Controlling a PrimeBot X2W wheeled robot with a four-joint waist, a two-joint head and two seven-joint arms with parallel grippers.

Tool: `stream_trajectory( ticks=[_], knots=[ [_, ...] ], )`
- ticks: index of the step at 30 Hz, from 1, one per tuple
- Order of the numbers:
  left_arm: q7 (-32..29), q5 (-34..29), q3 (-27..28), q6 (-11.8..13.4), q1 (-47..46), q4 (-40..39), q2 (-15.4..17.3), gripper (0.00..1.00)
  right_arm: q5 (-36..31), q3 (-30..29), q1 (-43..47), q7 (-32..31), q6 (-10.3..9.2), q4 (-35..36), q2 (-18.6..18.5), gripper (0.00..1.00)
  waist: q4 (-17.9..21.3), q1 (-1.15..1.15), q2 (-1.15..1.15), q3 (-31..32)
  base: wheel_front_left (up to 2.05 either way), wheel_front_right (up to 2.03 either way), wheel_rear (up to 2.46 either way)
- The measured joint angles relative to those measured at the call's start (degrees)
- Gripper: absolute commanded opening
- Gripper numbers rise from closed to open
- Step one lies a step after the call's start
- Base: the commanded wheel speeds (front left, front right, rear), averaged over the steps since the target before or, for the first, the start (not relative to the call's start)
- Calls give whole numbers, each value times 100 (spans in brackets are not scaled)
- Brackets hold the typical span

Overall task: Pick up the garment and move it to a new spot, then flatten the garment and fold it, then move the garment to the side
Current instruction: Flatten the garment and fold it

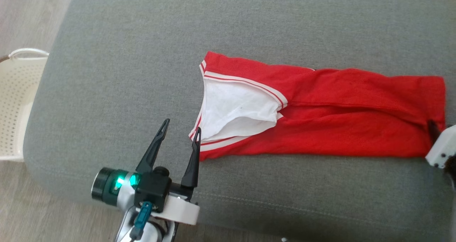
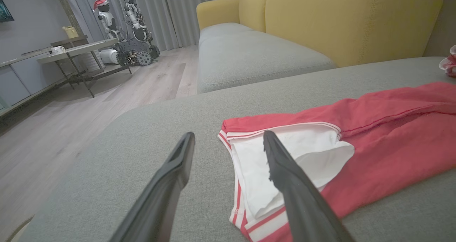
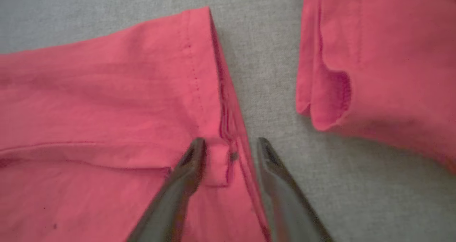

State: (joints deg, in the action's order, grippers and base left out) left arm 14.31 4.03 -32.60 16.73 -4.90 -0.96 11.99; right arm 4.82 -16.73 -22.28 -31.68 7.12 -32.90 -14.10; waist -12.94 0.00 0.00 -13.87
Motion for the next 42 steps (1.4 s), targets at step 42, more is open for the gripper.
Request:
stream_trajectory(
  ticks=[42],
  knots=[
    [1, -53, 378, -361, 225, 197, -110, 100, 995, 2295, 255, -804, 0, 2521, 490, 0, 138, 0, 0, 565, 0, 0, 0]
  ],
)
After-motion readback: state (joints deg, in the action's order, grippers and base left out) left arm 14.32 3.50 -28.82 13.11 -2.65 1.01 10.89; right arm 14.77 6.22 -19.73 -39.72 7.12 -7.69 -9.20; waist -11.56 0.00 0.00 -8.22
